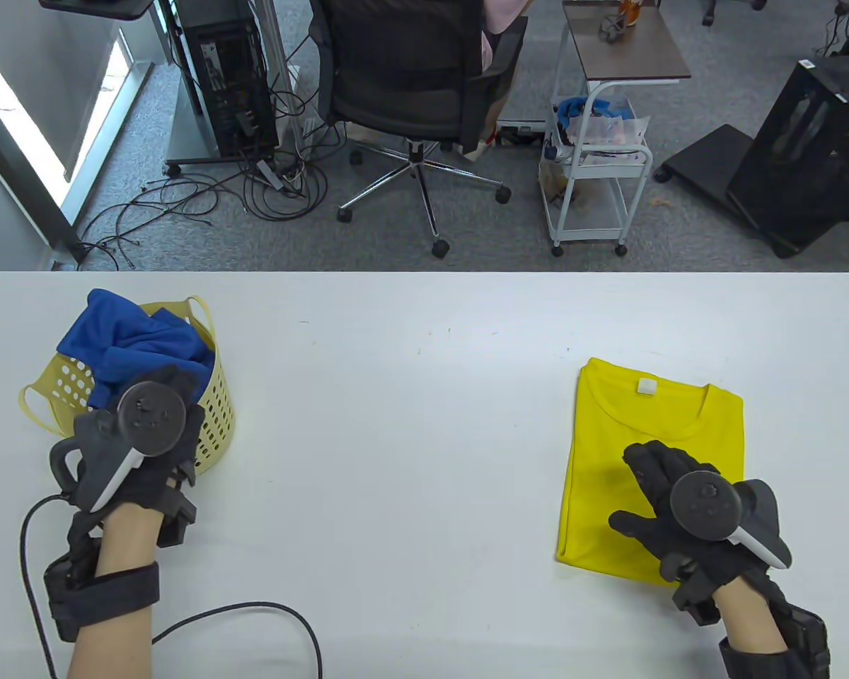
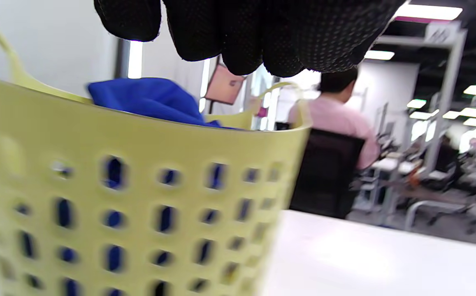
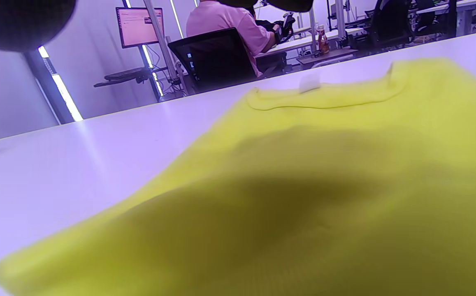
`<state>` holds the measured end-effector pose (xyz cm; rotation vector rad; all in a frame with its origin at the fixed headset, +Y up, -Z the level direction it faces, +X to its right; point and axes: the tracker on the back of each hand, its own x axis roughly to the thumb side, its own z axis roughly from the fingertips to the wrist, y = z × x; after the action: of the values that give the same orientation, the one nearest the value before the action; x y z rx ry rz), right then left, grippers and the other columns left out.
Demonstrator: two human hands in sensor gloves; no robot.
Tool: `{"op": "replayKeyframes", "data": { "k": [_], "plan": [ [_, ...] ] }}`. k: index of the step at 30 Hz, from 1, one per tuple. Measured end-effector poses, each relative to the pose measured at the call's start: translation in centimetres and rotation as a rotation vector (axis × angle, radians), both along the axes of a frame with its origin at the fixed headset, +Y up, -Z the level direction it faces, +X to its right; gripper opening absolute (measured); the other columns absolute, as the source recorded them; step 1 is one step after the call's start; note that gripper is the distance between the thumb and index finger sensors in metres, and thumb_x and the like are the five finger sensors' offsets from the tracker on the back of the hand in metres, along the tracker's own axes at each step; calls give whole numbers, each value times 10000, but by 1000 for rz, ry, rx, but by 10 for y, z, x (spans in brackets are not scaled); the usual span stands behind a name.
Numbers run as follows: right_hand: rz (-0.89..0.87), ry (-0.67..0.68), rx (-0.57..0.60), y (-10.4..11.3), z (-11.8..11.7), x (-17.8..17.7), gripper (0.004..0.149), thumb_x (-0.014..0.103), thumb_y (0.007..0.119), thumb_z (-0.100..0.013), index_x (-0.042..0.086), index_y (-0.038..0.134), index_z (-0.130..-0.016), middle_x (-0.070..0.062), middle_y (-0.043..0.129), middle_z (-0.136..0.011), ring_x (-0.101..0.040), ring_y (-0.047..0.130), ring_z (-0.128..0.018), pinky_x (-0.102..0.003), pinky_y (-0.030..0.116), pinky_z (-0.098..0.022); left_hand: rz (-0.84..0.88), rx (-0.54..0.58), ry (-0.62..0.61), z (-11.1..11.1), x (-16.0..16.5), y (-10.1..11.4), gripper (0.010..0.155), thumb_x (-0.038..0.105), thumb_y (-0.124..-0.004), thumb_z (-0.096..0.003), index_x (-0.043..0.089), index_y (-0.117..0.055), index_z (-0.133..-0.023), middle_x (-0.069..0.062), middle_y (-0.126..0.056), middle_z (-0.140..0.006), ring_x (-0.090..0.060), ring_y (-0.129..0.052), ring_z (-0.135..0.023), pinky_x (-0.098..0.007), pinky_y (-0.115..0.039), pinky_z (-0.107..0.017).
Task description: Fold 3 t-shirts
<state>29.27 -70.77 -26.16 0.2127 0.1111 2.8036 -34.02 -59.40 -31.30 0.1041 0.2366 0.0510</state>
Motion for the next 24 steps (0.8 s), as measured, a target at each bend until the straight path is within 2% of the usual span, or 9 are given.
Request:
{"op": "replayKeyframes", "data": {
  "k": [2,7,13,18,22,24],
  "plan": [
    [2,-34,-45,-5,-3,11,832,565,795,-377,292,338,-1017,-117,331,-1113,-472,382,-1024,-751,295,-695,-59,-66,52,-13,-12,-2,541,438,-758,-445,337,-688,-972,29,-693,-1063,-237,-634,-1026,-499,-615,-756],
    [-2,-66,-121,-18,-9,23,832,553,805,-381,284,340,-1016,-128,323,-1111,-486,372,-1017,-755,289,-689,-80,-111,136,-39,-29,1,561,429,-765,-447,376,-642,-992,24,-651,-1083,-256,-610,-1033,-518,-610,-751],
    [-5,-69,-107,-17,-9,24,829,554,802,-381,283,345,-1016,-130,329,-1111,-484,376,-1018,-753,291,-690,-123,-213,197,-72,-37,-1,565,432,-764,-449,418,-620,-996,18,-614,-1102,-262,-576,-1046,-522,-589,-760],
    [-5,-62,-110,-17,-9,23,827,552,803,-381,283,346,-1016,-131,332,-1110,-483,377,-1019,-755,287,-689,-108,-348,221,-85,-42,-19,604,441,-756,-466,443,-537,-1029,21,-494,-1151,-268,-468,-1085,-536,-518,-794],
    [-1,-51,-121,-19,-10,21,827,554,801,-381,284,344,-1016,-132,330,-1110,-485,376,-1017,-755,287,-688,-133,-366,208,-88,-44,-31,549,438,-753,-468,437,-581,-989,20,-506,-1144,-265,-481,-1081,-534,-529,-790],
    [-3,-46,-134,-21,-10,20,828,554,799,-382,282,341,-1016,-132,328,-1109,-485,372,-1017,-755,285,-688,-134,-336,205,-87,-45,-34,506,429,-755,-470,422,-613,-955,21,-529,-1132,-261,-507,-1073,-528,-548,-784]
  ]
}}
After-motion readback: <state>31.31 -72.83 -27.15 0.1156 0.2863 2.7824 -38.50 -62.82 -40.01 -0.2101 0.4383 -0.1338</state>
